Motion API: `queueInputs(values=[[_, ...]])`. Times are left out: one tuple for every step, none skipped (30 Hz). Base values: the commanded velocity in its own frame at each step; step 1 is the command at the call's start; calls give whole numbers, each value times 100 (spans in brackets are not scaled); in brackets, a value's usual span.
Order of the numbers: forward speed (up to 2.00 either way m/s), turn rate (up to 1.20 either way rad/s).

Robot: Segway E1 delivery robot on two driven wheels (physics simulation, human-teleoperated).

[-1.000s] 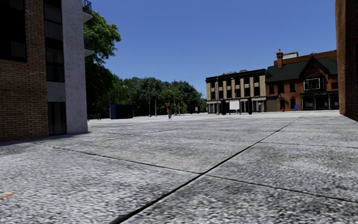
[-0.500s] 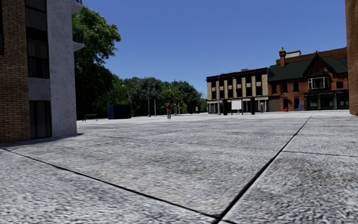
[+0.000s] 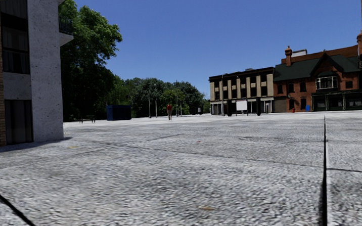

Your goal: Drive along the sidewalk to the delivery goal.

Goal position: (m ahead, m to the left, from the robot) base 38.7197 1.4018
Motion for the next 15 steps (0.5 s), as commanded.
queueInputs(values=[[200,0],[200,0],[200,0],[200,0],[200,0],[200,0],[200,0],[200,0],[200,0],[200,0],[200,0],[200,0],[200,0],[200,0],[200,0]])
